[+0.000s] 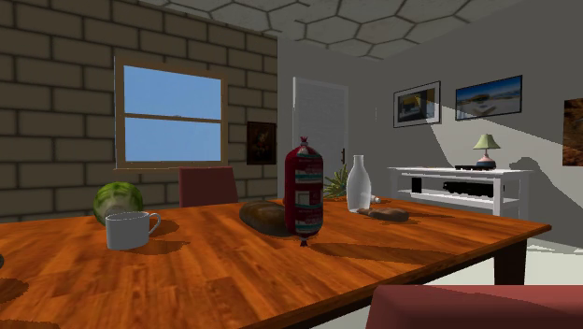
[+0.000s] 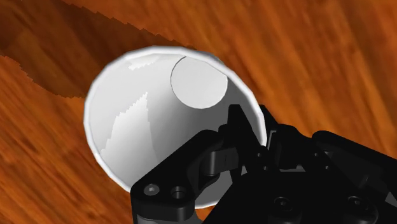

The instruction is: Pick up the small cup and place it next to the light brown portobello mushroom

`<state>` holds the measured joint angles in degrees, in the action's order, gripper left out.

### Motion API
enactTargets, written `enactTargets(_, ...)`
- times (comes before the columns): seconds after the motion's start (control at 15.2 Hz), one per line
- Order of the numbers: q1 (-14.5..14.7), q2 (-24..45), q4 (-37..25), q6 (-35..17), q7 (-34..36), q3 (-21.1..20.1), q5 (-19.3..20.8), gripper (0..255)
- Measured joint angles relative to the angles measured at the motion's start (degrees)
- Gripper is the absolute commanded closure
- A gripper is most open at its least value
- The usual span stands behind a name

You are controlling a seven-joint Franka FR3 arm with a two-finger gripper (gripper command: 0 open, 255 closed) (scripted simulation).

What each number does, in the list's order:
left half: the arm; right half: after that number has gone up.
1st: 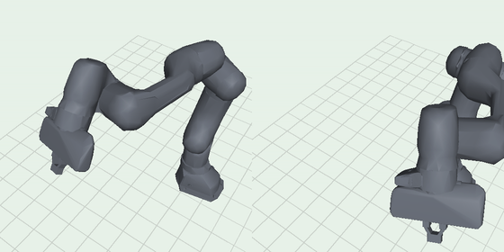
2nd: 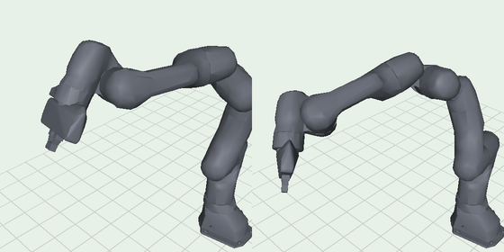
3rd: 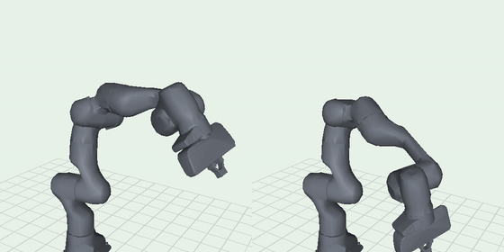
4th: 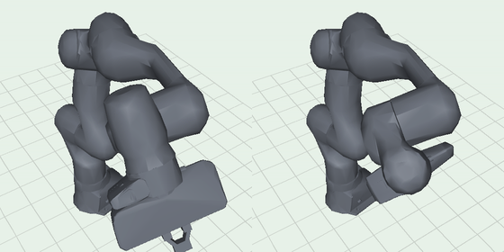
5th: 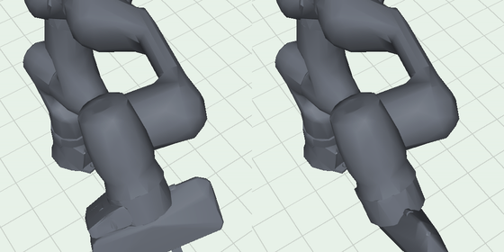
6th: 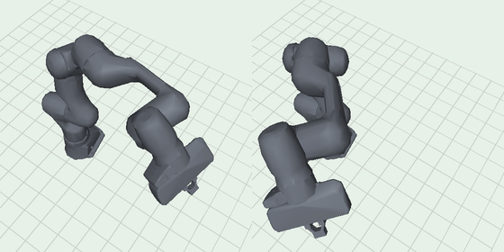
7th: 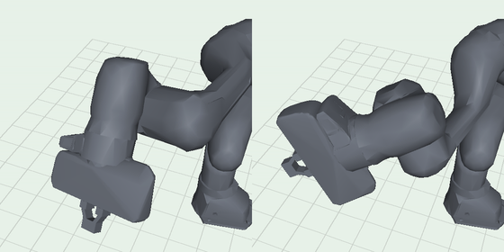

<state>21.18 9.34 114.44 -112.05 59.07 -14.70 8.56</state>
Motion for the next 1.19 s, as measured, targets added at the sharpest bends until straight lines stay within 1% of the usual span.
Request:
enactTargets(0.13,0.0,0.0,0.0,0.0,0.0,0.0,0.0,255)
enactTargets(0.2,0.0,0.0,0.0,0.0,0.0,0.0,0.0,0)
enactTargets(0.59,0.0,0.0,0.0,0.0,0.0,0.0,0.0,0)
enactTargets(0.92,0.3,-1.2,-5.2,6.2,-0.4,-0.4,-0.7,0)
enactTargets(1.19,0.3,-1.1,-6.0,7.0,-0.5,-0.4,-0.7,0)
